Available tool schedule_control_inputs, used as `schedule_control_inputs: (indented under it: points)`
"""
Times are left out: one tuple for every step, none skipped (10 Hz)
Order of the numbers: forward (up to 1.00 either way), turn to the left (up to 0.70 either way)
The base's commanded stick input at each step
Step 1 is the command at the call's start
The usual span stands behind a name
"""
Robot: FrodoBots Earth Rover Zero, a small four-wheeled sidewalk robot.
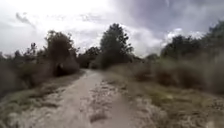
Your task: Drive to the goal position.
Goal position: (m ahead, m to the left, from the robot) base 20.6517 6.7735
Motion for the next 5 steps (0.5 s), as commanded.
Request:
schedule_control_inputs:
  points:
    - [0.7,0.0]
    - [0.7,0.0]
    - [0.7,0.0]
    - [0.7,0.0]
    - [0.7,0.0]
